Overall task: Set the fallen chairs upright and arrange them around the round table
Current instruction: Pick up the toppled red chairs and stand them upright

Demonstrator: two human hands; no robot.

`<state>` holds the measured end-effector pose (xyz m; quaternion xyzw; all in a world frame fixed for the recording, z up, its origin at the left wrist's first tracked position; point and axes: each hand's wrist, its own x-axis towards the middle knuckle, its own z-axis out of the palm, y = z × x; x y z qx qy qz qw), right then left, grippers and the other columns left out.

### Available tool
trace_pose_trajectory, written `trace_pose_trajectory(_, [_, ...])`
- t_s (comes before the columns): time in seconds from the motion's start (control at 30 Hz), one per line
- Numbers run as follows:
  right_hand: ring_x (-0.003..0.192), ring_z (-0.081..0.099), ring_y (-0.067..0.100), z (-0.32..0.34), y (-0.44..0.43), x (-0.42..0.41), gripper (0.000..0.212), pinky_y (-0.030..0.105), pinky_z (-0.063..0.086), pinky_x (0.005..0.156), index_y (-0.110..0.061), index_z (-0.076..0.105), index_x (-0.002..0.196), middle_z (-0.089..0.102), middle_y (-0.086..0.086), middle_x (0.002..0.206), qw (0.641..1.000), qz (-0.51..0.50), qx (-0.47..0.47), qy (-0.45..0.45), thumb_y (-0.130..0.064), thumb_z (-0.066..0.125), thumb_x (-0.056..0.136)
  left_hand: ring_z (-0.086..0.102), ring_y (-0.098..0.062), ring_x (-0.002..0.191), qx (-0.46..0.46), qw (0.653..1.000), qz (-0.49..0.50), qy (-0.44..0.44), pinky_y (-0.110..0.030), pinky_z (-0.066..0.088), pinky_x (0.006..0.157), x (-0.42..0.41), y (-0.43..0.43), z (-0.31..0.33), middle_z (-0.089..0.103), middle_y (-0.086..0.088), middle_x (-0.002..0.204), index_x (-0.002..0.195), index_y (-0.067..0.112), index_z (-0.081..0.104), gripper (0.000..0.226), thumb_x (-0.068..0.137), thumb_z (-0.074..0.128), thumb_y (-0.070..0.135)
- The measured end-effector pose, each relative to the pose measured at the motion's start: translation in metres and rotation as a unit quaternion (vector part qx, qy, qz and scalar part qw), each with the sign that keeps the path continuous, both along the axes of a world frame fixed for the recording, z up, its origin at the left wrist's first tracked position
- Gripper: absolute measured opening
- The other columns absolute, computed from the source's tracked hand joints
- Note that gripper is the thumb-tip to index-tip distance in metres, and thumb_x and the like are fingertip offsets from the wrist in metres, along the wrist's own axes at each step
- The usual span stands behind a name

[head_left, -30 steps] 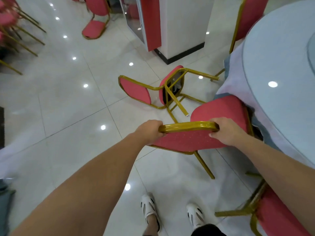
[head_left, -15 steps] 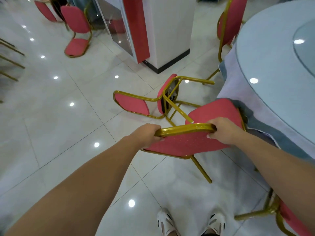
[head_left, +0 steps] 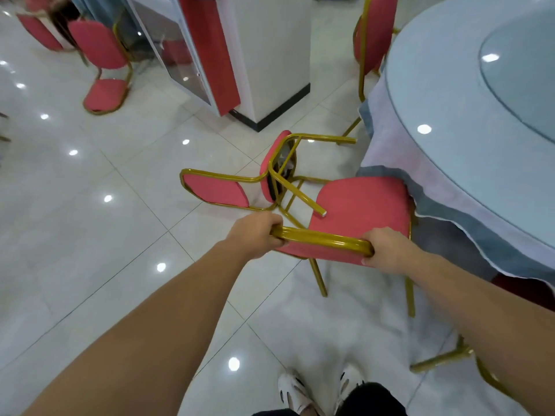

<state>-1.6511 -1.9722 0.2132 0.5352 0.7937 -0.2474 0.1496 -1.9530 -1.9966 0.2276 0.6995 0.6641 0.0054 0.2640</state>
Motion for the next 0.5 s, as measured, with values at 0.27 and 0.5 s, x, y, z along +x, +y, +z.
trace_pose_trajectory(0.27, [0.073,0.059,0.011,0.015,0.002,0.045,0.016,0.032,0.044,0.068,-0.031,0.063,0.08,0.062,-0.01,0.076,0.986,-0.018,-0.112,0.119,-0.037,0.078,0.083,0.067,-0.012,0.094,-0.05,0.993,0.072,-0.083,-0.057,0.051,0.102,0.061,-0.001,-0.02,0.072,0.018,0.088,0.091,0.045,0.073,0.046,0.058,0.071,0.077])
trace_pose_trajectory(0.5, [0.082,0.066,0.024,0.008,-0.02,0.075,0.002,0.035,0.05,0.068,-0.029,0.066,0.085,0.065,-0.004,0.082,0.998,-0.025,-0.019,0.059,-0.029,0.068,0.085,0.041,-0.016,0.142,-0.088,0.995,0.023,-0.027,-0.062,0.026,0.101,0.136,-0.001,-0.005,0.059,0.012,0.142,0.092,0.042,0.079,0.035,0.068,0.08,0.068])
